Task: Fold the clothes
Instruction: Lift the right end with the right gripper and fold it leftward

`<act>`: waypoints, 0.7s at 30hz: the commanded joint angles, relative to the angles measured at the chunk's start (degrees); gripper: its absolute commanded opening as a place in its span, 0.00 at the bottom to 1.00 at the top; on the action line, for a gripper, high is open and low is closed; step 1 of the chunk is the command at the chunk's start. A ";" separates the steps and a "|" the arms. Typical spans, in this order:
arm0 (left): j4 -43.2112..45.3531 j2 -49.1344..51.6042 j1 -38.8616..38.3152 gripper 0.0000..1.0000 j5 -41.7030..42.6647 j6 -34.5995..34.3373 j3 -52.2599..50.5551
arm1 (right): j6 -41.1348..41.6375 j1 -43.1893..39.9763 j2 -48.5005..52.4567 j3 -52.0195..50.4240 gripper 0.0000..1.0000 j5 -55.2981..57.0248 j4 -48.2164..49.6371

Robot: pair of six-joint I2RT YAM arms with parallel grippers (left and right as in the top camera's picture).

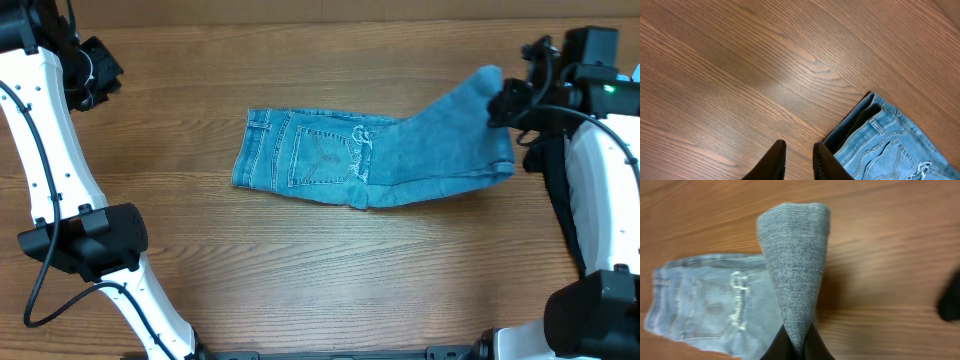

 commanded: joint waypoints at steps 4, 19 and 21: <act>-0.46 0.20 0.09 0.27 0.17 2.36 0.20 | 6.10 12.79 -1.95 2.43 0.04 3.85 2.82; -0.68 0.20 0.11 0.44 0.17 4.04 0.20 | 30.27 29.33 -1.77 2.38 0.04 6.25 16.46; -0.70 0.20 0.11 0.45 0.17 4.04 0.20 | 31.87 30.82 -1.29 2.38 0.04 6.71 18.10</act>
